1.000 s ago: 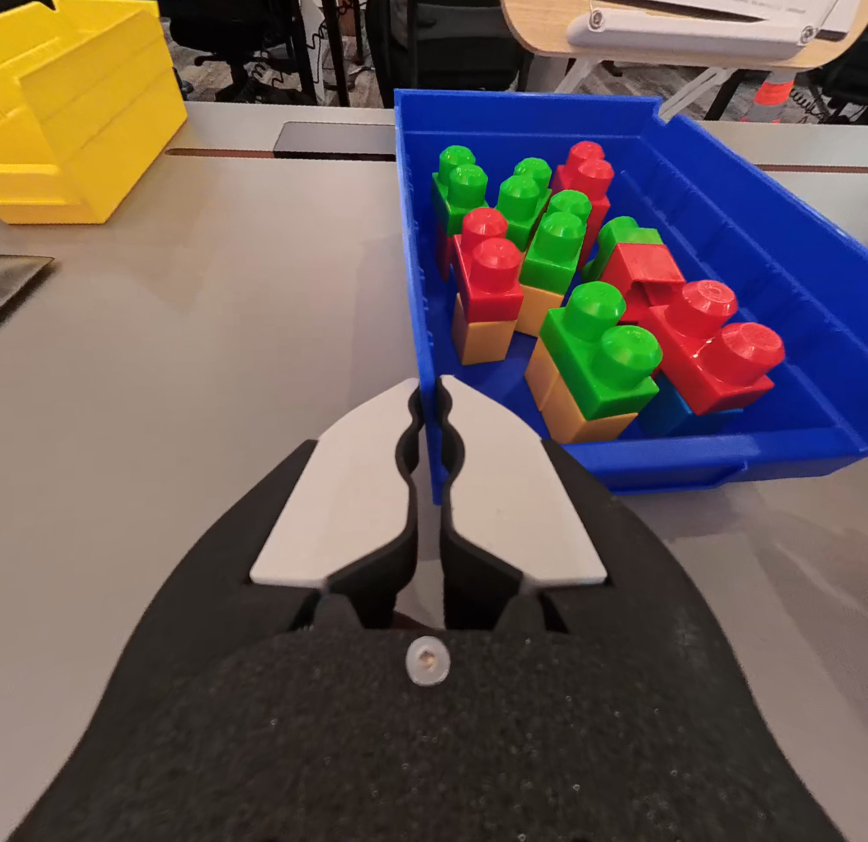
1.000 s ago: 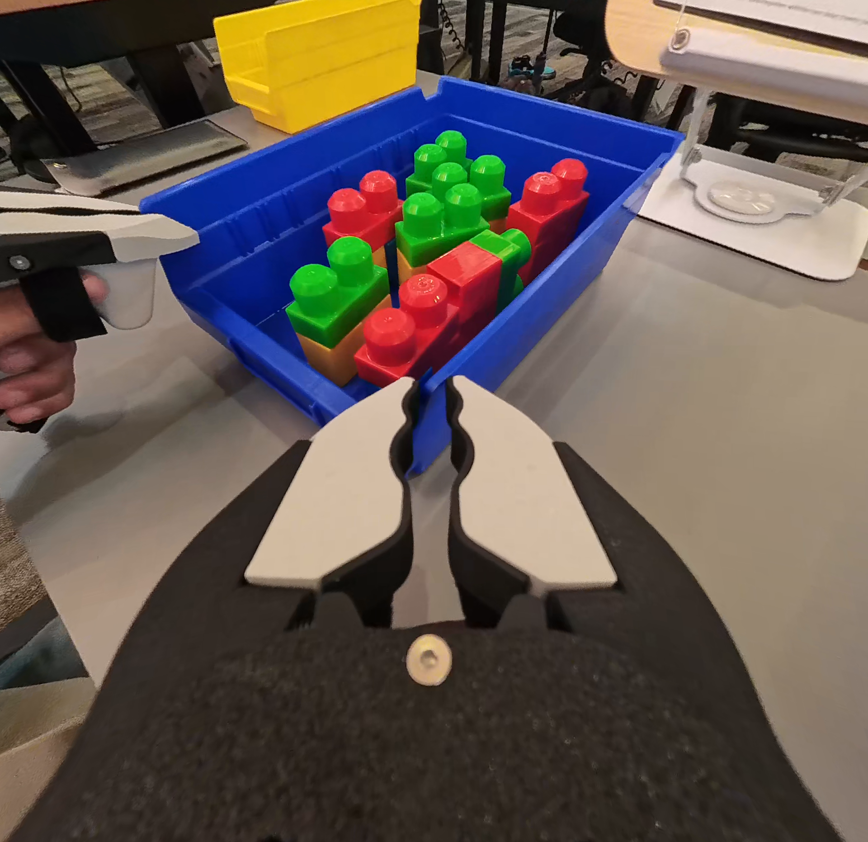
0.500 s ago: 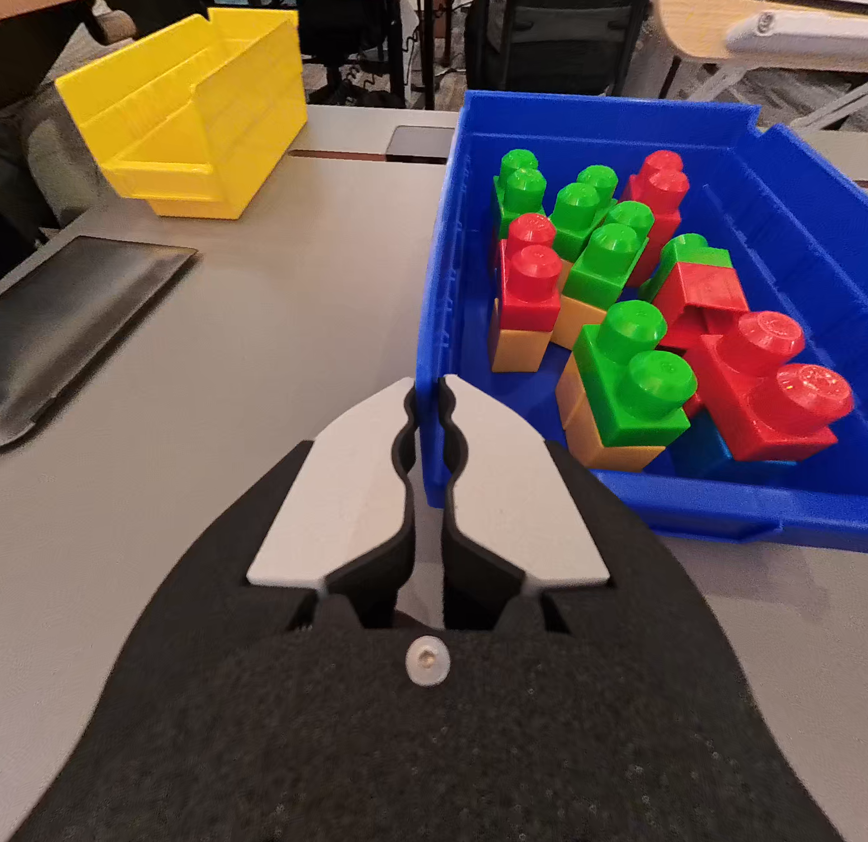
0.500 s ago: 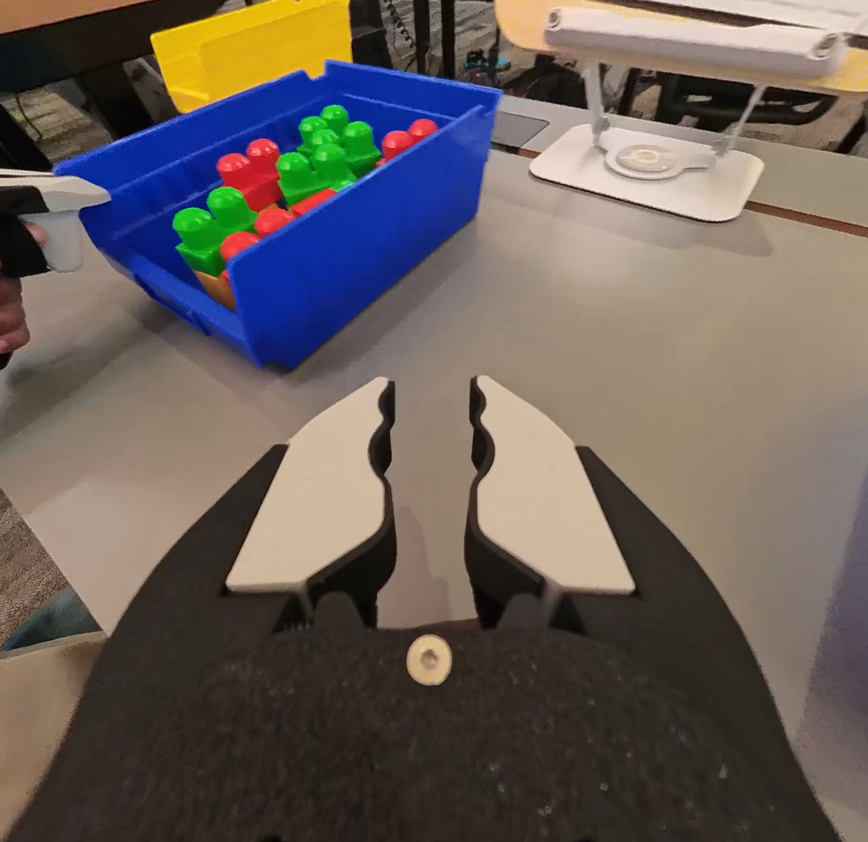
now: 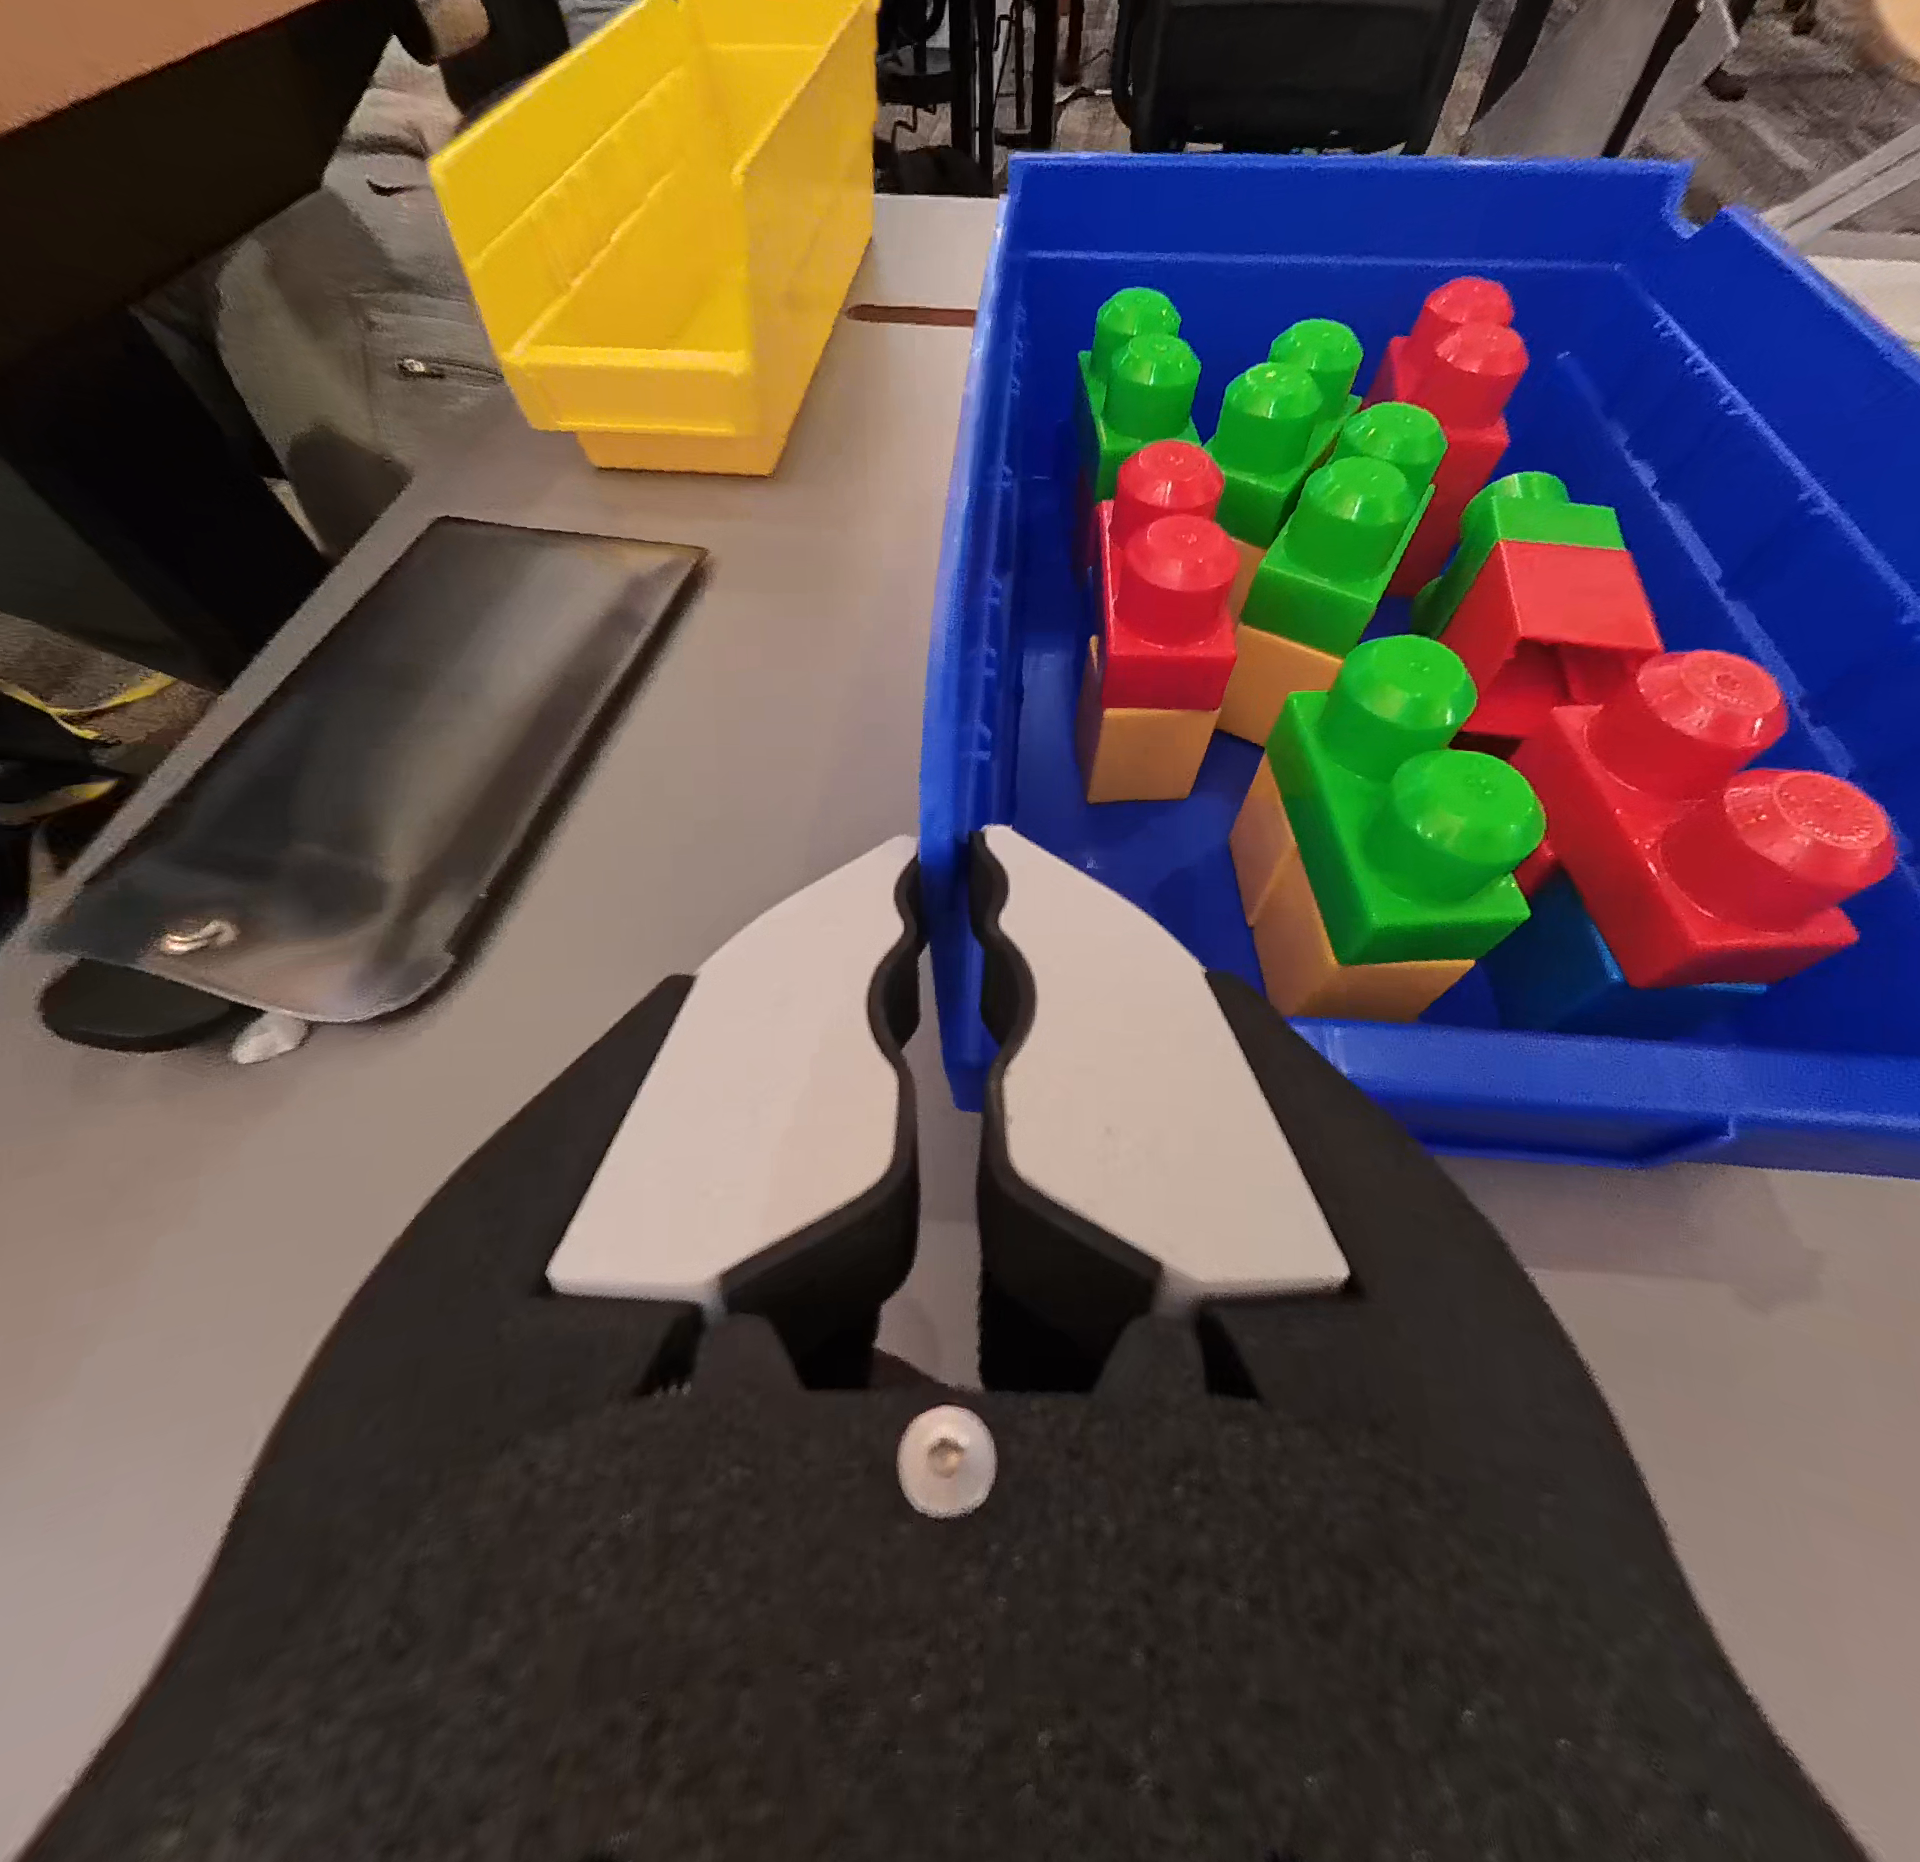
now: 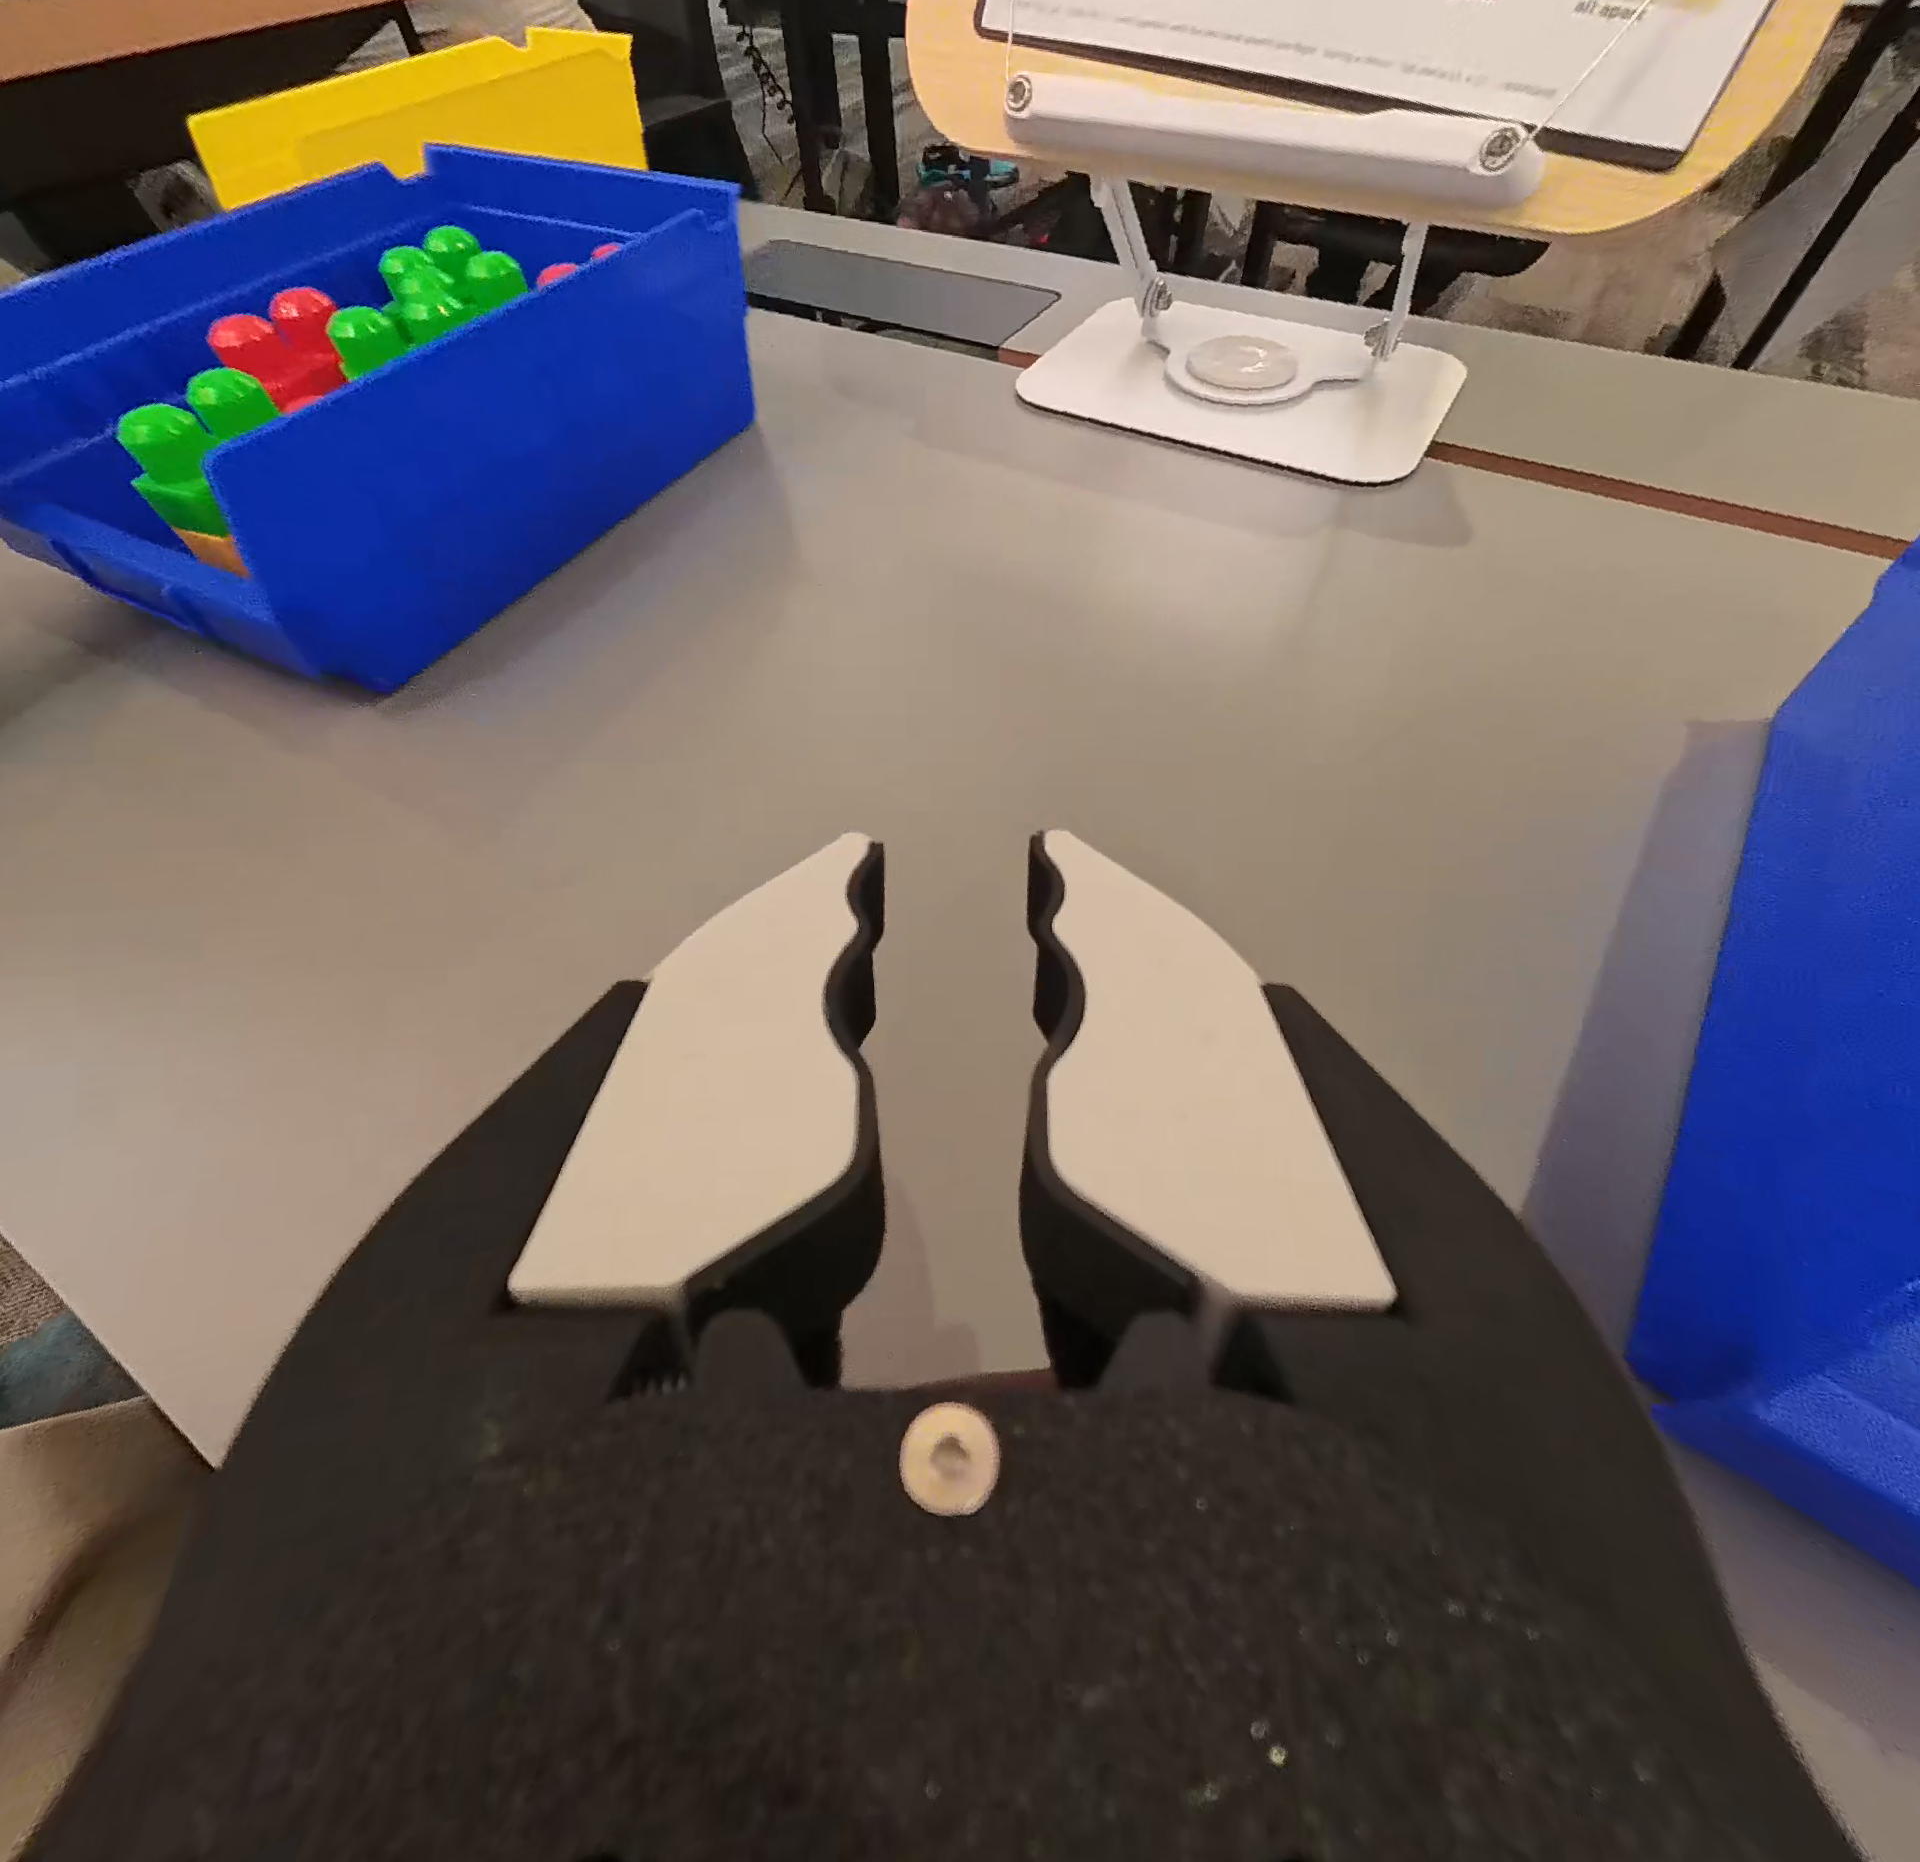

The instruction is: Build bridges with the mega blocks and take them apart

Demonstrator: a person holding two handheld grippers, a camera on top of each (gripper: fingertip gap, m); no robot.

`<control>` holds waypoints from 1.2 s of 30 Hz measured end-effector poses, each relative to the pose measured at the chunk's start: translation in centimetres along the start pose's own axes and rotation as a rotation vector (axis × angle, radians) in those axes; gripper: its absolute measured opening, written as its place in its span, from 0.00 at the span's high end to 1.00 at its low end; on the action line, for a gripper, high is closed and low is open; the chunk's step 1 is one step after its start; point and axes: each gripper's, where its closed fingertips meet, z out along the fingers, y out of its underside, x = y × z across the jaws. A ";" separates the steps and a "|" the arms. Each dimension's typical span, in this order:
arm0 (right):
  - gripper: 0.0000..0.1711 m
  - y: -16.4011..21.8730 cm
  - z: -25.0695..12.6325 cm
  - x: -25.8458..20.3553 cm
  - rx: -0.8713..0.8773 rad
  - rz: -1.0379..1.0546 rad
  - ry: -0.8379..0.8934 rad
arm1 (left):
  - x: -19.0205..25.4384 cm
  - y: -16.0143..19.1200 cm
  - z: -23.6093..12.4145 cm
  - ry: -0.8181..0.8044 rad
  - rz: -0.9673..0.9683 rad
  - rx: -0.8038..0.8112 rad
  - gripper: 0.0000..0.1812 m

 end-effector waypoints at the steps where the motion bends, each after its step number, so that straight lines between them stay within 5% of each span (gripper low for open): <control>1: 0.85 0.1 -0.1 0.1 -0.001 0.001 0.003 | -0.6 0.0 0.0 0.003 0.011 0.002 0.97; 18: 0.84 0.5 -1.1 1.5 -0.010 0.009 0.038 | -5.5 -0.3 0.1 0.007 0.022 0.001 0.95; 23: 0.81 0.4 -1.5 2.5 0.010 0.009 0.062 | -4.5 -3.5 -3.4 -0.046 0.059 0.134 0.82; 29: 0.76 1.1 -2.7 5.3 0.014 -0.045 0.178 | 5.5 -5.8 -8.6 0.166 0.002 0.273 0.80; 36: 0.72 2.2 -6.0 9.2 0.057 -0.030 0.339 | 21.5 0.0 -11.0 0.315 0.022 0.267 0.74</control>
